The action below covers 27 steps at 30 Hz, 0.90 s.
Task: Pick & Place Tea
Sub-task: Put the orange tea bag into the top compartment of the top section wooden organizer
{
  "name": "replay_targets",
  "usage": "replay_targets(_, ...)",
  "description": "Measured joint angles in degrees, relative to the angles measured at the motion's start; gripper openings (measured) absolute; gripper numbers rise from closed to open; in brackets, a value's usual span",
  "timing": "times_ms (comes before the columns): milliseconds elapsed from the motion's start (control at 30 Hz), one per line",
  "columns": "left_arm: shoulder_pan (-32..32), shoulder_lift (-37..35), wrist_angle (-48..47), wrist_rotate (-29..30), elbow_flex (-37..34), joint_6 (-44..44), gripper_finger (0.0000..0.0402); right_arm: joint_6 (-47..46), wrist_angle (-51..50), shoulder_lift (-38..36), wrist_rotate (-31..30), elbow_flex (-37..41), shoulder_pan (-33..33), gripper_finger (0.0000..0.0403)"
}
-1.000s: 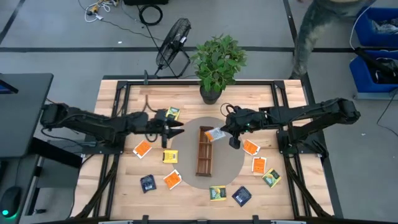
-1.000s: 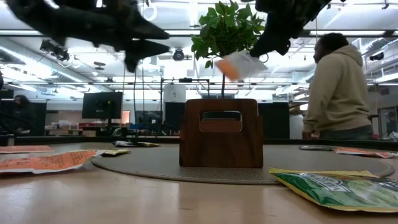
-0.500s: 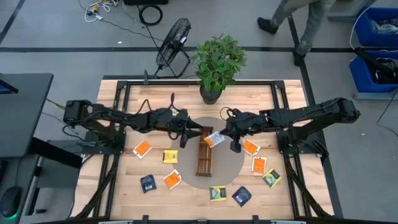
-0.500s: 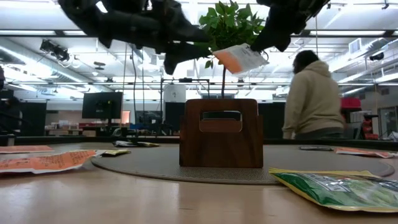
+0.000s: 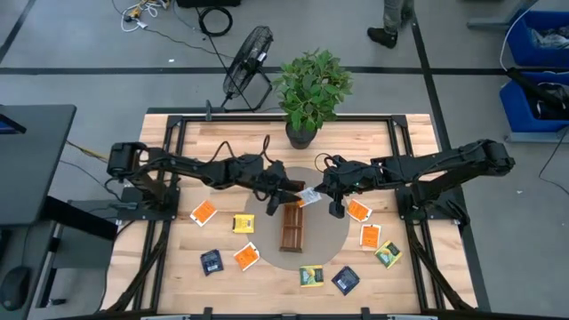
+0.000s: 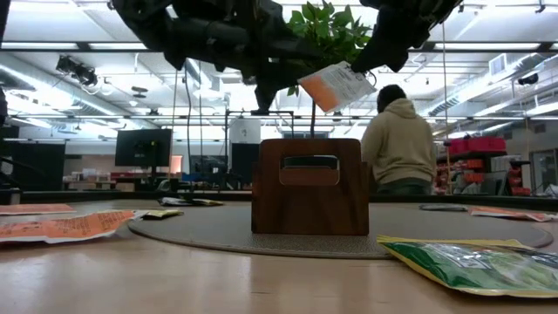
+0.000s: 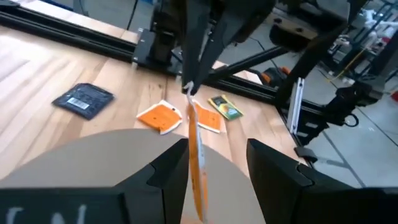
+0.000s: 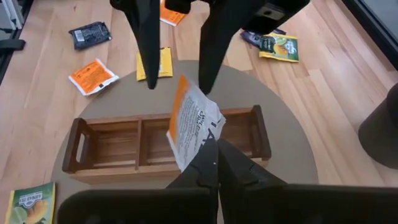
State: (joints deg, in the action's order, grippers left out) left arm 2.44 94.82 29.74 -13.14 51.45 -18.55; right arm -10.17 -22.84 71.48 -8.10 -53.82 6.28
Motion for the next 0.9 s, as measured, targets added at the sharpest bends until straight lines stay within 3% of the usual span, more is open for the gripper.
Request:
replay_targets(233,0.0,0.2,-2.2,-1.6,0.1,1.2,0.0145,0.3,0.3,0.0,0.0,0.0,0.0,0.0000)
replay_targets(533,0.0,0.2,-2.3,-1.6,0.1,3.7,0.0020,0.6,2.4,0.0,0.0,0.0,0.0,0.0000)
replay_targets(600,0.0,0.1,-2.6,-1.6,0.1,3.8,0.0012,1.0,2.7,0.0,0.1,0.0,0.0,0.0001)
replay_targets(733,0.0,0.1,-2.9,-1.6,0.1,4.4,0.0008,2.4,2.6,0.0,1.4,0.0,0.0,0.0024)
replay_targets(900,-0.1,0.1,-6.0,-1.6,-0.9,6.2,0.0006,2.2,-0.2,-1.1,4.1,0.0,0.9,0.0082)
